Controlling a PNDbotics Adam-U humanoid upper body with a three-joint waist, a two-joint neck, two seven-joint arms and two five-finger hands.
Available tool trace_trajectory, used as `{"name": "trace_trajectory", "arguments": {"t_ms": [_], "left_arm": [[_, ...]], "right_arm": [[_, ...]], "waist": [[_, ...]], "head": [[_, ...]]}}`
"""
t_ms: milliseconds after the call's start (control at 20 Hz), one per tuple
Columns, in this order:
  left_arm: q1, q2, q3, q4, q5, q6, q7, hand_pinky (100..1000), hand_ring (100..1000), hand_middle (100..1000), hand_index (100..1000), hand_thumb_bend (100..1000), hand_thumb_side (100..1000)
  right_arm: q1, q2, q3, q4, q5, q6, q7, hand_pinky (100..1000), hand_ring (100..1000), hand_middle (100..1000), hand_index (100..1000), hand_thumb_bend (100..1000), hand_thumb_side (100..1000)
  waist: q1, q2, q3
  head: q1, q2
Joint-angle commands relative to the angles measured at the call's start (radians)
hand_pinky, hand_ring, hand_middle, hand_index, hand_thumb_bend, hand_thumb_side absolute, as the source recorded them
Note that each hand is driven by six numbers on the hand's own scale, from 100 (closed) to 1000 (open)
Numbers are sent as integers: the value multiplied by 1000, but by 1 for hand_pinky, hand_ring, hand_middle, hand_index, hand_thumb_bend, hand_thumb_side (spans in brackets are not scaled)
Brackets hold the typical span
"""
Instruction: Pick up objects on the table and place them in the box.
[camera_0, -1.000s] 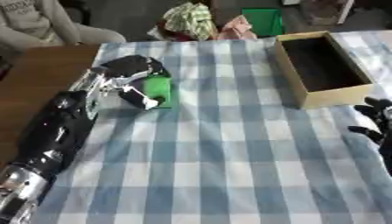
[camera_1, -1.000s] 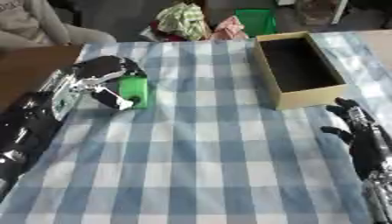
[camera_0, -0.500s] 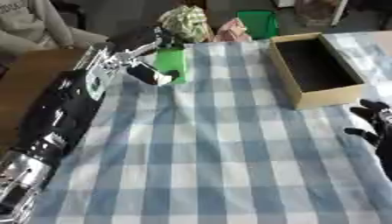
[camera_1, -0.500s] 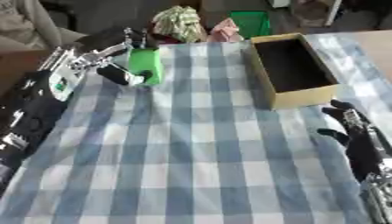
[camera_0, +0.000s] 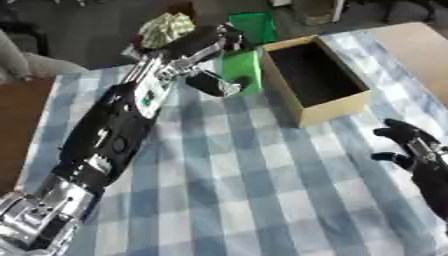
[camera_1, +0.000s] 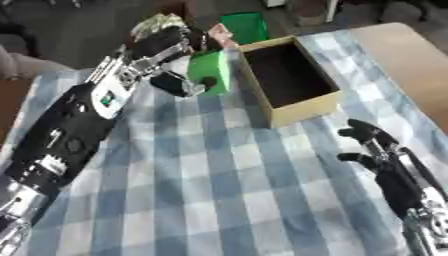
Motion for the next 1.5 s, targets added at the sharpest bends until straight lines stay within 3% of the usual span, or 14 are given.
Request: {"name": "trace_trajectory", "arguments": {"t_ms": [50,250,500,700,750,800,900,1050,1150,1500], "left_arm": [[-34,15,21,-17,4,0,47,670,444,417,776,100,237],[-42,9,30,-10,-16,-12,111,675,472,452,780,100,227],[-43,-4,33,3,-46,-44,187,693,556,549,799,100,209],[-38,-11,25,-3,-106,-82,242,734,679,705,831,100,202],[-36,-13,23,-2,-129,-87,251,749,708,742,843,167,138],[-34,-16,22,0,-154,-90,258,766,737,778,863,100,212],[-30,-23,22,7,-199,-91,271,793,786,839,901,100,212],[-26,-32,27,18,-243,-85,299,823,848,903,933,197,207],[-26,-35,29,20,-261,-82,322,842,873,930,947,219,255],[-22,-35,30,27,-253,-93,359,878,908,968,977,100,362]], "right_arm": [[-33,2,25,-43,19,-4,45,709,1000,763,901,100,711],[-55,7,47,-55,37,-7,87,709,1000,761,901,100,719],[-69,13,58,-59,45,-7,106,709,1000,760,901,100,724],[-73,14,60,-60,52,-7,111,709,1000,760,901,100,725],[-74,14,61,-60,53,-8,112,709,1000,760,901,100,723],[-74,14,62,-60,54,-8,113,709,1000,760,901,100,724],[-75,14,62,-61,54,-9,114,710,1000,760,901,100,720],[-75,14,62,-62,54,-9,113,710,1000,760,901,100,720],[-74,15,62,-62,54,-8,114,710,1000,760,901,100,719],[-74,14,64,-60,53,-8,115,710,1000,760,901,100,712]], "waist": [[2,-6,-27],[28,11,-79],[54,22,-107],[67,24,-111],[68,25,-112],[69,25,-113],[70,25,-115],[70,23,-117],[70,22,-115],[67,14,-107]], "head": [[25,-36],[47,-57],[58,-64],[59,-64],[59,-64],[59,-63],[61,-63],[62,-62],[62,-61],[61,-58]]}}
